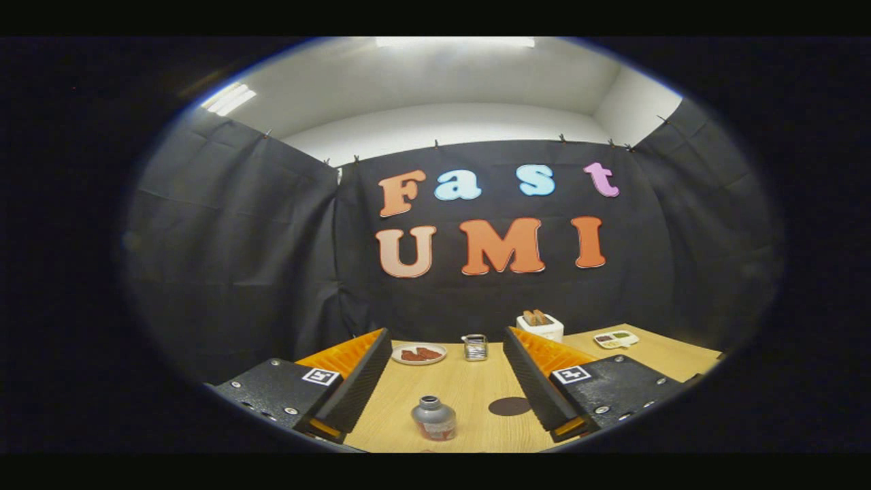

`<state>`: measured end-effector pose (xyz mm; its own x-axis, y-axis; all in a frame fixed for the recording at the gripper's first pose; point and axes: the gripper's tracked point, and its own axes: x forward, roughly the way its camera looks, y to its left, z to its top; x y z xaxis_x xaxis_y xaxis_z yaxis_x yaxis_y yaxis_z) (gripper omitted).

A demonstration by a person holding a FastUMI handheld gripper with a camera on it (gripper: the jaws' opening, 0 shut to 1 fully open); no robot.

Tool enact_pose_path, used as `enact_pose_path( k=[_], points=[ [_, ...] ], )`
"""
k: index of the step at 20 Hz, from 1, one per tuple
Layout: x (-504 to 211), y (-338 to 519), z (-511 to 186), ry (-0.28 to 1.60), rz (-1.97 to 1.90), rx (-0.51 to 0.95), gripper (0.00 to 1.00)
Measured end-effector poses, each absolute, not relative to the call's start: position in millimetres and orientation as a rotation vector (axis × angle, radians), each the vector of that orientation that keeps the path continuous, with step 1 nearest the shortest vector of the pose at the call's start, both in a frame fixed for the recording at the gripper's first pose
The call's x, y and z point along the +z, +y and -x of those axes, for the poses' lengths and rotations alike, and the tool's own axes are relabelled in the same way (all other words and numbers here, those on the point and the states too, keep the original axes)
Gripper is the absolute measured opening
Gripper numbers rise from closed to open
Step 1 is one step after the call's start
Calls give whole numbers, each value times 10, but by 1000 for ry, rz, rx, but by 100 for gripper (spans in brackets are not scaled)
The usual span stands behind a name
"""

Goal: Take the bottle from table, then pour the juice into the cup, finally place the bottle on the coaster

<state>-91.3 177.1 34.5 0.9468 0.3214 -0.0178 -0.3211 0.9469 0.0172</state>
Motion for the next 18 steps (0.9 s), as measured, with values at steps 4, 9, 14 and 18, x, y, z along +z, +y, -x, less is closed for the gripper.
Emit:
enact_pose_path(
  k=[4, 9, 14, 18],
  points=[
    [372, 1858, 977, 17, -7, 340, 98],
    [152, 1889, 982, 26, 17, 318, 98],
    [-101, 1933, 956, 27, 34, 298, 98],
    [-412, 1965, 960, 42, 65, 297, 98]
  ],
)
